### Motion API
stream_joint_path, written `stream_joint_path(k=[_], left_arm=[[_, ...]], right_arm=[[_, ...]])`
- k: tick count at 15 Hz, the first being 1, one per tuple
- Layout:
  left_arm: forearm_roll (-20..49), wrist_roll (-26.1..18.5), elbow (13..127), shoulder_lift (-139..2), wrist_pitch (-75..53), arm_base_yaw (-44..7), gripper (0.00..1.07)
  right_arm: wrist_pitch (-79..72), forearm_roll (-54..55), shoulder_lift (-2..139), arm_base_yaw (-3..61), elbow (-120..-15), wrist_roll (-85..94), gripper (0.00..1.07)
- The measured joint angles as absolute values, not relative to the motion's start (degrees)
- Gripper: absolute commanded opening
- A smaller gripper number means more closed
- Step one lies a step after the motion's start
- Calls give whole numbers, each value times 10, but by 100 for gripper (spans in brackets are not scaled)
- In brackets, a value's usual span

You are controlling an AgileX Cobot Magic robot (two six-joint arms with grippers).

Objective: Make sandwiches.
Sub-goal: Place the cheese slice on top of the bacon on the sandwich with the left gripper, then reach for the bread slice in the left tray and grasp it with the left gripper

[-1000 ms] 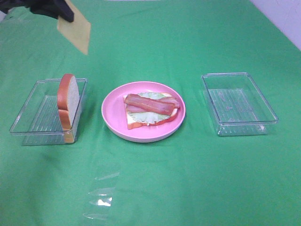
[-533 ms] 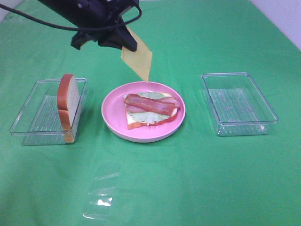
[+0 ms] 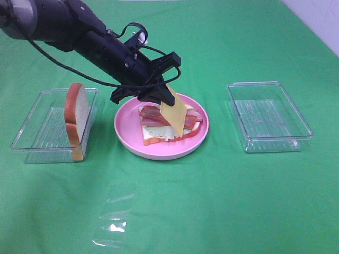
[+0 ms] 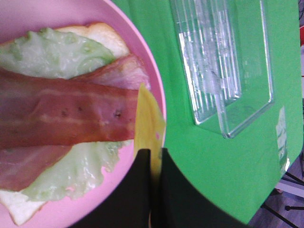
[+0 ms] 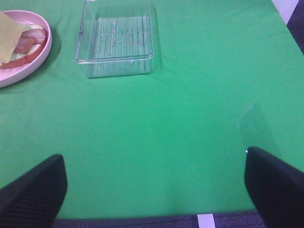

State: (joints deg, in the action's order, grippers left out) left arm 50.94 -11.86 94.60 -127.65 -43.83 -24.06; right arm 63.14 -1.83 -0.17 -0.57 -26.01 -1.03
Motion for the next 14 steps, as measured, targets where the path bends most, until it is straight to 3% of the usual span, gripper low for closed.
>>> stream_joint_path(k=[3,4,5,6,8,11,14], left_arm=[[497,-119,946,-1280,-410,-241,6],[495,-118,946,-1280,-408,-241,15],[493,-117,946,-1280,-407,-241,28],[486,-116,946,-1280,-406,-241,49],[469,-109,949,-1280,-414,-241,100],[434,-94,1007,-1281,-465,-241,102],[306,13,1142,-1280,-572,-244,102]], right_arm=[[631,-18,-2,-6,-260,-10,98],[631,-18,-2,-6,-260,-10,98],[631,-18,-2,-6,-260,-10,98],[631,-18,-2,-6,-260,-10,98],[631,-18,-2,-6,-260,-10,98],[631,-18,-2,-6,-260,-10,98],[631,-18,-2,-6,-260,-10,98]])
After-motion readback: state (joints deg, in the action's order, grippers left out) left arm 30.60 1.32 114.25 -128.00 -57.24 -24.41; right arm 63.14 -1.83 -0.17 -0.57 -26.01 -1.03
